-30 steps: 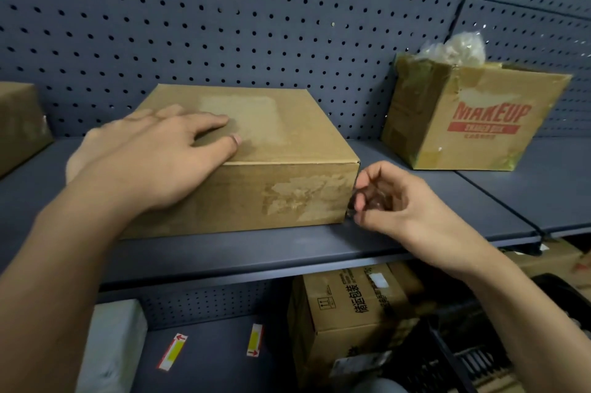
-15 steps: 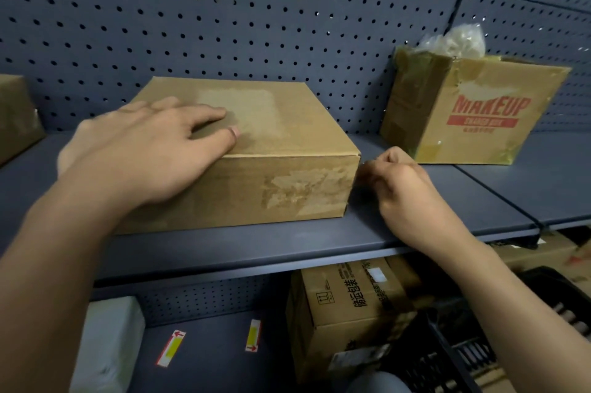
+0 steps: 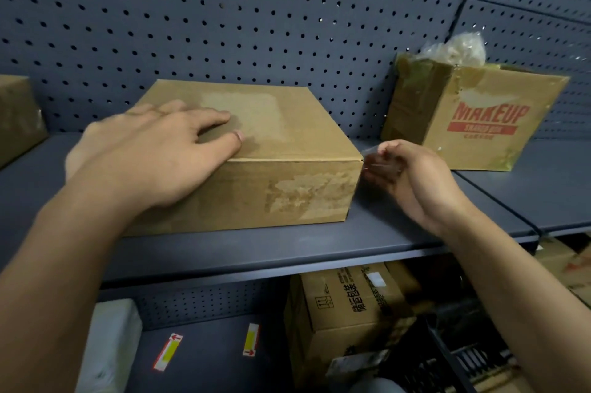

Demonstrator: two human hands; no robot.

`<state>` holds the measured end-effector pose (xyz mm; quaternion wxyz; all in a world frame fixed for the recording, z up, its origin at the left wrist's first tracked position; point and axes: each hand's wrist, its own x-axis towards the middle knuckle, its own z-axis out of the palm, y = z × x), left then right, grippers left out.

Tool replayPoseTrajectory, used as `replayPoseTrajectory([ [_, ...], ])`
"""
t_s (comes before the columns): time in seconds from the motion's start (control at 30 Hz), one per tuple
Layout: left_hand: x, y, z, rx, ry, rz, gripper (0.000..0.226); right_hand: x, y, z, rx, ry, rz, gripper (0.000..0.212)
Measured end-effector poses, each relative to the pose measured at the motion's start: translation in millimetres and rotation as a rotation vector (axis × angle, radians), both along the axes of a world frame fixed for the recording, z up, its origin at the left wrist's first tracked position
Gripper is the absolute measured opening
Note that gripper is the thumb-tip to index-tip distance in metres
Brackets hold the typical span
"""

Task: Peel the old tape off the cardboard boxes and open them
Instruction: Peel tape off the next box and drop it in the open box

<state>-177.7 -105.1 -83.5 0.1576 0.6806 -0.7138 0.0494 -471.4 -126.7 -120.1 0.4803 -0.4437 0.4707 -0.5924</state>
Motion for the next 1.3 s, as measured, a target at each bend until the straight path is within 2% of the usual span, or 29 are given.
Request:
replayPoseTrajectory([
  [0.1,4,-4,-3,-0.008,0.014,-0.024,0.087,4,-7,0,0.085,-0.181,0.037,0.024],
  [0.27,7,-7,-4,-0.010,0.026,-0.043,0.089,14,-25,5,0.183,-0.322,-0.019,0.031],
  [0.4,12,-7,-5,-0.024,0.052,-0.075,0.085,13,-31,9,0.178,-0.244,-0.033,0.021],
  [0.53,19,-6,-4,-0.017,0.086,-0.139,0.075,9,-26,10,0.101,-0.146,0.000,0.020],
  [0.67,28,-3,0,0.033,0.163,-0.199,0.065,2,-20,5,0.059,-0.140,0.076,0.019],
  [0.77,34,-3,3,0.073,0.209,-0.234,0.067,-2,-15,2,0.052,-0.132,0.131,0.015],
  [1.03,38,3,11,0.158,0.290,-0.323,0.077,-9,-5,10,0.010,-0.130,0.079,0.014],
  [1.1,38,4,13,0.169,0.294,-0.315,0.077,-8,-4,9,0.008,-0.061,0.052,0.009],
  [1.13,38,5,14,0.175,0.296,-0.306,0.078,-6,-4,8,0.017,0.009,0.042,0.018],
  [1.2,38,5,15,0.187,0.288,-0.292,0.079,-4,-4,6,-0.020,0.305,0.045,0.037],
  [1.3,35,5,19,0.209,0.295,-0.265,0.070,1,1,7,-0.179,0.814,0.165,0.039],
])
